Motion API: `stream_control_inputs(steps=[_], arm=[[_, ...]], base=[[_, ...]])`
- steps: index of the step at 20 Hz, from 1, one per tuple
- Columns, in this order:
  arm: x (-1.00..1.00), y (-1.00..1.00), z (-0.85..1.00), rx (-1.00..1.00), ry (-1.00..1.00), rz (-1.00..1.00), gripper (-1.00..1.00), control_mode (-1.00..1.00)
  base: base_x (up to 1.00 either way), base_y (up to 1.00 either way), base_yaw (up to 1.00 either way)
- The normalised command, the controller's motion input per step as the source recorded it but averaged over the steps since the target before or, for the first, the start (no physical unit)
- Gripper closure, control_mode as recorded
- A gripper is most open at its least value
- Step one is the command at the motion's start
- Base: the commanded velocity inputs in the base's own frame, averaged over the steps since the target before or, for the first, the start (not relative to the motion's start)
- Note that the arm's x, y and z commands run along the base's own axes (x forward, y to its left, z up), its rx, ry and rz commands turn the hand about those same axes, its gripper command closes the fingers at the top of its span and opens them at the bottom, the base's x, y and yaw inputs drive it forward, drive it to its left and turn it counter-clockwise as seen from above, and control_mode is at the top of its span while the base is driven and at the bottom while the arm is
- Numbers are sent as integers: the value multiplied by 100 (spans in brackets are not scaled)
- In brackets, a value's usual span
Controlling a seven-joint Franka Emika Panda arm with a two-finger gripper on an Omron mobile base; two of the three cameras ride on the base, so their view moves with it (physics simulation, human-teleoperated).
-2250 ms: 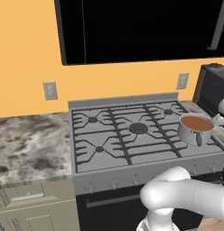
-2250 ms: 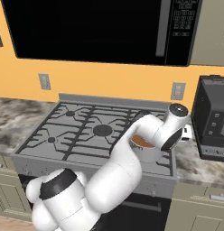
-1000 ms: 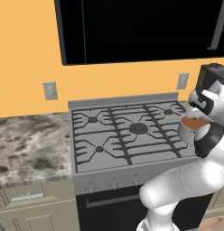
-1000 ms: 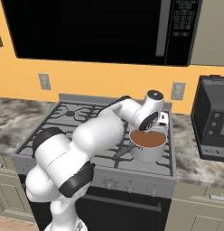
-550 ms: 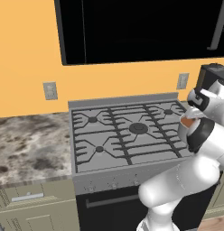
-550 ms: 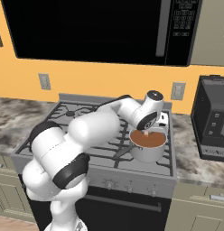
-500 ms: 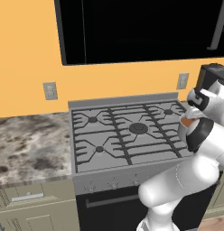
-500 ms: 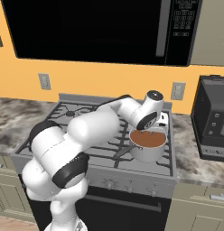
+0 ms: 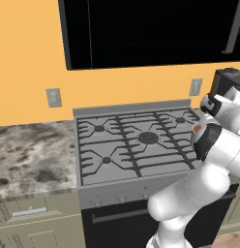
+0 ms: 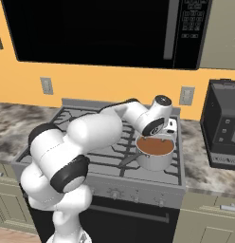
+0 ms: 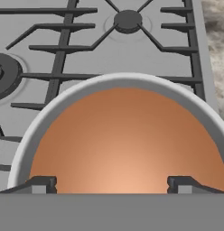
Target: Pick up the sugar cube(s) and place them in the saucepan with hot chocolate.
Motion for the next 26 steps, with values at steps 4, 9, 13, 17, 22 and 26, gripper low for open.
stream_control_inputs(steps=[4,9,13,17,22,26], arm=[[-52,6,3,-1,-2,-6,-100,-100],[-92,57,27,-8,-6,-17,-100,-100],[-75,99,28,-14,0,-8,-100,-100],[-74,100,70,-24,0,-3,-100,-100],[-57,100,41,-9,4,-5,-100,-100],[-42,100,12,0,7,-6,-100,-100]], base=[[0,0,0],[0,0,0],[0,0,0],[0,0,0],[0,0,0],[0,0,0]])
